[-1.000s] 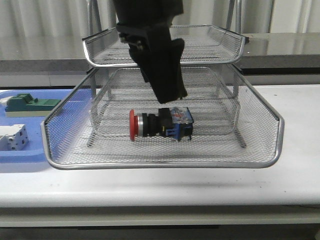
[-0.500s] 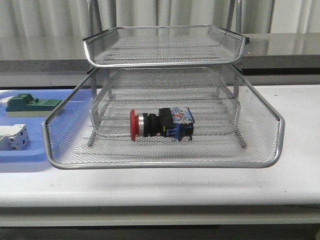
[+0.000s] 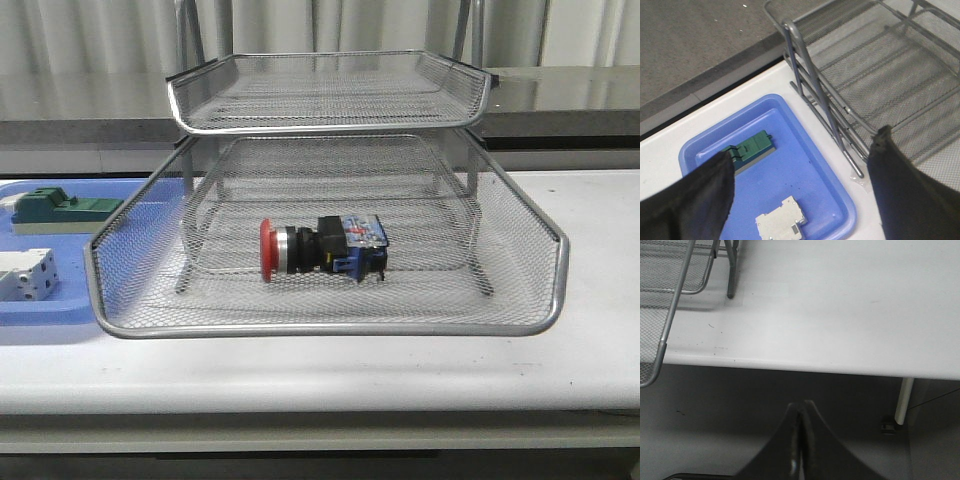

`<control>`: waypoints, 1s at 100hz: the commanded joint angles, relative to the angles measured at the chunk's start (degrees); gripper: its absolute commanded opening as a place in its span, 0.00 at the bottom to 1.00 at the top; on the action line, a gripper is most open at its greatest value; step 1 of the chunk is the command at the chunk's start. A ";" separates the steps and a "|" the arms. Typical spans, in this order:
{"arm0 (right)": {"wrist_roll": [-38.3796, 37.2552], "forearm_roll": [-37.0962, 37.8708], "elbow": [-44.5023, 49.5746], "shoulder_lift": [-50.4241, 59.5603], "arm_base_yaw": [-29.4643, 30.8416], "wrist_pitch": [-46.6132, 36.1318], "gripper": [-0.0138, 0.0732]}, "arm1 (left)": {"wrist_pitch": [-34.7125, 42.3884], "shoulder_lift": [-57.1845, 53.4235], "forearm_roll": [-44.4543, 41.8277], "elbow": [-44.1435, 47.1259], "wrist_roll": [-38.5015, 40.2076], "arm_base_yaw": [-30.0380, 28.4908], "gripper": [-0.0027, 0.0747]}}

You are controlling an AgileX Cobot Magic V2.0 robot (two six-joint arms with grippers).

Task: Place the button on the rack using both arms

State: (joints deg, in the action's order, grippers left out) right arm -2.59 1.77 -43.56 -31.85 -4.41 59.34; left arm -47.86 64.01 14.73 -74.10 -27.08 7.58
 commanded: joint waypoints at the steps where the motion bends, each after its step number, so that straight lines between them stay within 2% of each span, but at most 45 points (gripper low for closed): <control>1: 0.19 0.73 -1.78 -0.17 0.05 -2.82 0.08 | 11.49 -6.26 2.88 6.18 0.67 -1.21 0.72; 28: 0.19 0.73 -1.78 -0.17 0.05 -2.82 0.08 | 32.83 -23.92 5.64 31.40 1.11 -1.61 0.72; 49: 0.19 0.73 -1.78 -0.17 0.05 -2.82 0.08 | 42.33 -36.39 10.04 46.66 1.11 -1.61 0.72; 64: 0.19 0.73 -1.78 -0.17 0.05 -2.82 0.08 | 44.78 -42.02 10.78 52.99 1.11 -1.61 0.72; 82: 0.19 0.73 -1.78 -0.17 0.05 -2.82 0.08 | 44.77 -43.84 10.78 55.22 1.11 -1.61 0.72; 100: 0.19 0.73 -1.78 -0.17 0.05 -2.82 0.08 | 44.77 -43.84 10.78 55.22 1.11 -1.61 0.61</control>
State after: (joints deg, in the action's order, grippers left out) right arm -2.59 1.77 -43.56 -31.85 -4.41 59.34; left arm -7.91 19.75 24.77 -17.37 -26.50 5.95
